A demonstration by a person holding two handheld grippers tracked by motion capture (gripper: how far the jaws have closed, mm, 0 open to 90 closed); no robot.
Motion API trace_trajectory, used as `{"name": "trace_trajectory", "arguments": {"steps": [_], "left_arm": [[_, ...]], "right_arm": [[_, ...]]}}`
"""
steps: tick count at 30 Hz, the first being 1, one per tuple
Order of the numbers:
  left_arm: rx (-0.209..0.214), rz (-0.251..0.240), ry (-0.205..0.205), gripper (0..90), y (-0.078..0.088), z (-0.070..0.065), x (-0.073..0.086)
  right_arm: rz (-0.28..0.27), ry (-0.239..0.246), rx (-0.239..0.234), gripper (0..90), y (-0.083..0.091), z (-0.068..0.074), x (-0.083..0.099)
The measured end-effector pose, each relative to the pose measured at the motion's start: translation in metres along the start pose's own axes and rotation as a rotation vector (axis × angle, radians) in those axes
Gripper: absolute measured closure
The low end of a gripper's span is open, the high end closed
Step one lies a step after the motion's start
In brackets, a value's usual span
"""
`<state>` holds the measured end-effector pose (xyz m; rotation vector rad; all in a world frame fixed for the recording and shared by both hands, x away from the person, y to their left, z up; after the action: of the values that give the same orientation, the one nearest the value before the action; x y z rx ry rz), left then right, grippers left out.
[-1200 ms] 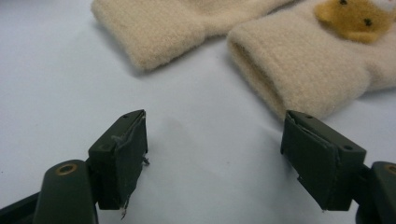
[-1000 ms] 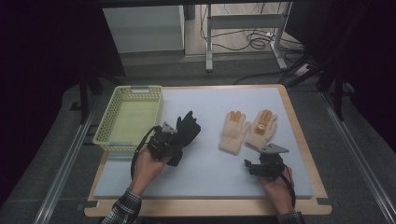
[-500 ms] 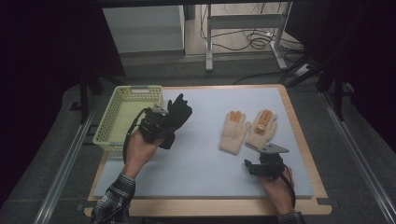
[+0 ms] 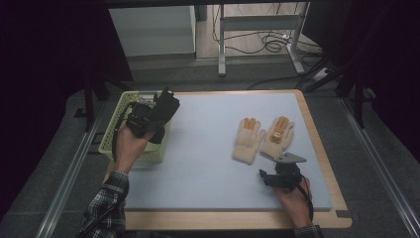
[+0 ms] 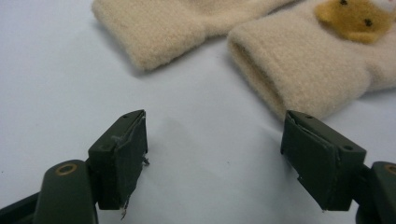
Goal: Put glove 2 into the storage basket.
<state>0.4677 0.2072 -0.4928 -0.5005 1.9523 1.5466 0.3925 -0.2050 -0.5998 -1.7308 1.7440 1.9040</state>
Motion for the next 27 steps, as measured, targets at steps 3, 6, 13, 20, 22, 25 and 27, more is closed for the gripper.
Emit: {"name": "trace_trajectory", "arguments": {"steps": [3,6,13,20,22,25,27], "left_arm": [[-0.028,-0.002,0.021,62.0,-0.001,0.021,-0.001],[-0.053,0.001,0.048,61.8,-0.004,0.042,-0.001],[-0.109,0.061,0.105,61.4,-0.013,0.085,0.009],[-0.163,0.169,0.117,60.8,-0.033,0.107,0.022],[-0.187,0.203,0.112,60.7,-0.040,0.112,0.025],[-0.210,0.242,0.119,60.2,-0.047,0.119,0.027],[-0.226,0.260,0.129,59.7,-0.052,0.123,0.028]], "right_arm": [[0.000,0.000,0.000,22.6,0.000,0.000,0.000],[0.000,-0.001,-0.001,22.5,0.000,0.000,0.000],[0.000,0.000,0.000,22.5,0.000,0.000,0.000],[0.000,0.002,0.001,22.5,0.000,0.000,0.000],[0.000,0.001,0.001,22.5,0.000,0.000,0.000],[0.000,0.001,0.001,22.5,0.000,0.000,0.000],[-0.001,0.001,0.000,22.5,0.000,0.000,0.000]]}}
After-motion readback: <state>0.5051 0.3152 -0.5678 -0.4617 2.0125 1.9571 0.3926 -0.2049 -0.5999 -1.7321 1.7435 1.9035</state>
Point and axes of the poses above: each handheld gripper's, and its own axes: y roughly backward along the jaws, x roughly out of its underside, z roughly to its left, the point moved 10 cm from there along -y, roughly forward along the jaws, and after that the axes turned 15 degrees about y, right-handed, at the moved point
